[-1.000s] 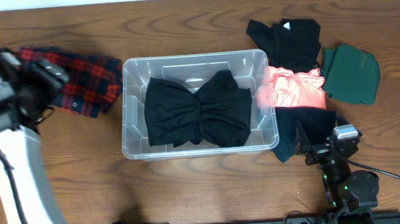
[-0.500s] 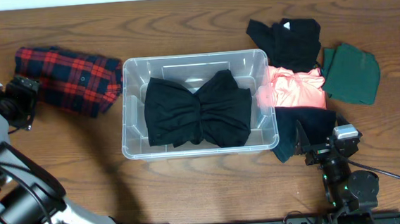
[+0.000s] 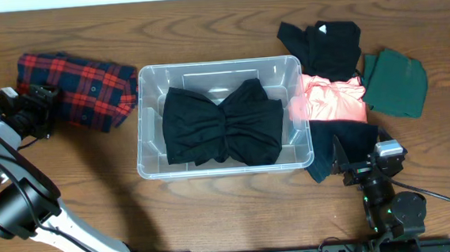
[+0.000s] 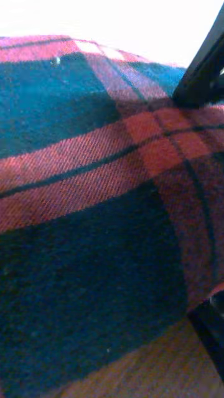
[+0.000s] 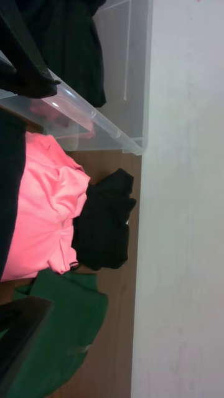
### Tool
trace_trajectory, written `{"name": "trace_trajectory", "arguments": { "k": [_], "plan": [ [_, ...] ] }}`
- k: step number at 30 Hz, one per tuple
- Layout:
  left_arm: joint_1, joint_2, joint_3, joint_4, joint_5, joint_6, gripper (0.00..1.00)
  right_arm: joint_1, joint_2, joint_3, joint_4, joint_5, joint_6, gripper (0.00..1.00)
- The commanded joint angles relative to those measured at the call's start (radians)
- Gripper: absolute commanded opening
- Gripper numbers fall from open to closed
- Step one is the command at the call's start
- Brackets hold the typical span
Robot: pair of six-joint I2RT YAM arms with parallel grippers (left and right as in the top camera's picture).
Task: Pack container
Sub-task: 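Grasp the red plaid shirt with the left gripper and carry it into the bin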
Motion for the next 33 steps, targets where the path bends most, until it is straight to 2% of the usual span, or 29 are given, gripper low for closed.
{"name": "trace_trajectory", "arguments": {
  "k": [1, 3, 5, 6, 12, 16, 21, 25, 30, 33],
  "plan": [
    [0.0, 0.056, 0.002, -0.009, -0.001, 0.003, 0.7, -0.006, -0.002, -0.002, -0.004, -0.001, 0.012, 0.99],
    [0.0, 0.057, 0.002, -0.009, -0.001, 0.011, 0.33, -0.006, -0.002, -0.002, -0.004, -0.001, 0.012, 0.99],
    [0.0, 0.057, 0.002, -0.01, 0.002, 0.013, 0.1, -0.006, -0.002, -0.002, -0.004, -0.001, 0.012, 0.99],
    [0.0, 0.057, 0.002, -0.01, 0.015, 0.013, 0.06, -0.006, -0.002, -0.002, -0.004, -0.001, 0.012, 0.99],
    [0.003, 0.037, 0.002, -0.018, 0.222, 0.051, 0.06, -0.006, -0.002, -0.002, -0.004, -0.001, 0.012, 0.99],
    [0.003, -0.039, 0.002, -0.071, 0.325, 0.08, 0.06, -0.006, -0.002, -0.002, -0.004, -0.001, 0.012, 0.99],
    [0.002, -0.261, 0.003, -0.246, 0.332, 0.197, 0.06, -0.006, -0.002, -0.002, -0.004, -0.001, 0.012, 0.99],
    [-0.009, -0.492, 0.002, -0.363, 0.332, 0.224, 0.06, -0.006, -0.002, -0.002, -0.004, -0.001, 0.012, 0.99],
    [-0.073, -0.769, 0.002, -0.417, 0.332, 0.238, 0.06, -0.006, -0.002, -0.002, -0.004, -0.001, 0.012, 0.99],
    [-0.164, -0.903, 0.002, -0.427, 0.332, 0.238, 0.06, -0.006, -0.002, -0.002, -0.004, -0.001, 0.012, 0.99]
  ]
}}
